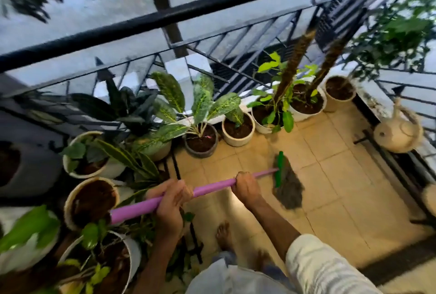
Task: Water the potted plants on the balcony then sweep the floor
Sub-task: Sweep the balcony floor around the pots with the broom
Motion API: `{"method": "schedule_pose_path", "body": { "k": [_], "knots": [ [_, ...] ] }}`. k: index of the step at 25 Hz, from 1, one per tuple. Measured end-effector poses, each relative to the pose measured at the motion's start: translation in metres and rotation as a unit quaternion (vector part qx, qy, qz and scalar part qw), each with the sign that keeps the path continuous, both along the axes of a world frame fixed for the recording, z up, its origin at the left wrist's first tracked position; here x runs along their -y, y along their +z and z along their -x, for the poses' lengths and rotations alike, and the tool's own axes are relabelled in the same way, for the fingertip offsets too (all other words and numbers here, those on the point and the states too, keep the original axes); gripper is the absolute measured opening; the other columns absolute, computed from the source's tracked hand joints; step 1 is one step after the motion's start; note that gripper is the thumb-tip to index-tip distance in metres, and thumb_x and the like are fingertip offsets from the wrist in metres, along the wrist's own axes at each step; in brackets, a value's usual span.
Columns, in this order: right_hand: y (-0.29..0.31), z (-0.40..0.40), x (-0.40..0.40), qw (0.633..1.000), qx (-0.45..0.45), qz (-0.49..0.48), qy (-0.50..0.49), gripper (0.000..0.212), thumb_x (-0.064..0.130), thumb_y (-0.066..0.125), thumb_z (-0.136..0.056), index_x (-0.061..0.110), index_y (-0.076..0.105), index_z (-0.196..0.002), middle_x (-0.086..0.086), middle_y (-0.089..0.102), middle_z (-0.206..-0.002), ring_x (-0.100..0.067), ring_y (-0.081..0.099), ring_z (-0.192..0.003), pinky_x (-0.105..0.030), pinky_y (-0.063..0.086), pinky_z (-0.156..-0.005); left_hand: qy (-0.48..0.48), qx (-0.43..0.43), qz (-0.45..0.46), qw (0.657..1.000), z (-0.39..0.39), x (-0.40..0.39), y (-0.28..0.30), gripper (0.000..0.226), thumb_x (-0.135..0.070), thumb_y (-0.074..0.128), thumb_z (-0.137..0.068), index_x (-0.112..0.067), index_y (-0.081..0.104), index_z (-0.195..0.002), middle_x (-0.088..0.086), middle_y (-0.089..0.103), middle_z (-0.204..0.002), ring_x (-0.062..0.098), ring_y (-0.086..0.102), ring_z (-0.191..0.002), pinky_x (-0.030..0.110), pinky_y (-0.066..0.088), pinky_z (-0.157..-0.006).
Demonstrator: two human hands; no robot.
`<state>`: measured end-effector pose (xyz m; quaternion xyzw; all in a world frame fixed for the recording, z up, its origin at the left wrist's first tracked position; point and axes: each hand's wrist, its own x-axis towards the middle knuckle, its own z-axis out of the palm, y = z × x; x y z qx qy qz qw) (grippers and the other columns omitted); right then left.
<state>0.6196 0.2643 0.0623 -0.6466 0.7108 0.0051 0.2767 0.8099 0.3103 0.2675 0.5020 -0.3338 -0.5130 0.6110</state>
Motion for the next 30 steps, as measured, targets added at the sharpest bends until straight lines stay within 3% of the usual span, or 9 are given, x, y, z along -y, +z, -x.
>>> {"method": "schedule_pose_path", "body": {
  "k": [3,5,7,11,13,17,23,27,30],
  "knots": [
    [0.009,-0.05,0.015,0.996,0.059,-0.005,0.065,0.021,0.018,0.083,-0.074,0.006,0.066,-0.072,-0.015,0.066,-0.067,-0.036,0.067,-0.06,-0.035,0.052,-0.052,0.055,0.039,0.029,0.997,-0.02,0.008,0.031,0.041,-0.018,0.056,-0.087,-0.027,0.049,-0.047,-0.003,0.035,-0.045,0.018,0.03,-0.042,0.042,0.029,-0.053],
    [0.006,-0.076,0.021,0.987,0.131,-0.005,0.091,0.026,0.031,0.064,-0.079,0.009,0.061,-0.065,-0.011,0.06,-0.058,-0.032,0.062,-0.049,-0.03,0.048,-0.045,0.103,0.063,0.036,0.992,-0.022,0.015,0.046,0.044,-0.018,0.058,-0.086,-0.024,0.043,-0.045,0.001,0.028,-0.044,0.02,0.028,-0.04,0.045,0.028,-0.051],
    [-0.008,-0.095,0.03,0.98,0.17,-0.009,0.107,0.045,0.041,0.039,-0.083,0.004,0.063,-0.074,-0.018,0.064,-0.069,-0.037,0.066,-0.062,-0.037,0.051,-0.055,0.135,0.089,0.052,0.985,-0.009,0.018,0.057,0.048,-0.017,0.058,-0.086,-0.02,0.035,-0.045,0.005,0.023,-0.045,0.022,0.025,-0.04,0.045,0.027,-0.051],
    [0.025,-0.095,0.057,0.966,0.179,-0.054,0.177,0.052,0.043,0.045,-0.083,-0.001,0.067,-0.101,-0.025,0.07,-0.101,-0.043,0.068,-0.097,-0.045,0.047,-0.074,0.177,0.163,-0.036,0.97,0.036,0.033,0.076,0.068,-0.002,0.051,-0.096,-0.021,0.042,-0.032,-0.007,0.037,-0.036,0.019,0.037,-0.034,0.047,0.035,-0.045],
    [0.044,-0.083,0.062,0.952,0.189,-0.092,0.224,0.062,0.045,0.042,-0.079,0.001,0.068,-0.114,-0.023,0.07,-0.112,-0.04,0.067,-0.107,-0.043,0.044,-0.081,0.19,0.176,0.027,0.965,0.054,0.038,0.084,0.057,-0.004,0.055,-0.089,-0.024,0.047,-0.036,-0.009,0.038,-0.039,0.017,0.032,-0.034,0.042,0.028,-0.046],
    [0.07,-0.023,0.072,0.945,0.212,-0.133,0.212,0.031,0.027,0.063,-0.095,0.004,0.07,-0.114,-0.022,0.071,-0.112,-0.04,0.068,-0.105,-0.047,0.054,-0.088,0.251,0.112,0.062,0.96,0.107,0.057,0.087,0.041,-0.016,0.058,-0.08,-0.029,0.045,-0.044,-0.01,0.032,-0.043,0.017,0.027,-0.037,0.033,0.032,-0.05],
    [0.035,0.142,0.116,0.973,0.119,-0.069,0.184,0.023,0.028,0.058,-0.097,0.014,0.069,-0.112,-0.015,0.072,-0.108,-0.039,0.069,-0.103,-0.048,0.058,-0.085,0.29,0.028,0.061,0.955,0.237,0.102,0.048,0.048,-0.003,0.045,-0.083,-0.031,0.04,-0.044,-0.012,0.029,-0.039,0.013,0.026,-0.034,0.026,0.033,-0.048],
    [0.014,0.25,0.127,0.989,0.072,-0.044,0.12,0.023,0.03,0.054,-0.1,0.014,0.067,-0.109,-0.013,0.071,-0.107,-0.036,0.069,-0.102,-0.049,0.059,-0.084,0.228,-0.05,0.024,0.972,0.296,0.12,0.01,0.042,-0.011,0.057,-0.077,-0.028,0.04,-0.043,-0.009,0.028,-0.039,0.013,0.029,-0.036,0.027,0.038,-0.05],
    [-0.007,0.352,0.136,0.997,-0.014,-0.043,0.055,0.023,0.029,0.055,-0.101,0.013,0.063,-0.115,-0.011,0.069,-0.112,-0.034,0.069,-0.104,-0.046,0.059,-0.084,0.131,-0.047,-0.036,0.99,0.362,0.117,-0.019,0.042,-0.007,0.057,-0.086,-0.023,0.049,-0.047,-0.003,0.038,-0.047,0.018,0.044,-0.048,0.033,0.047,-0.064]
  ]
}}
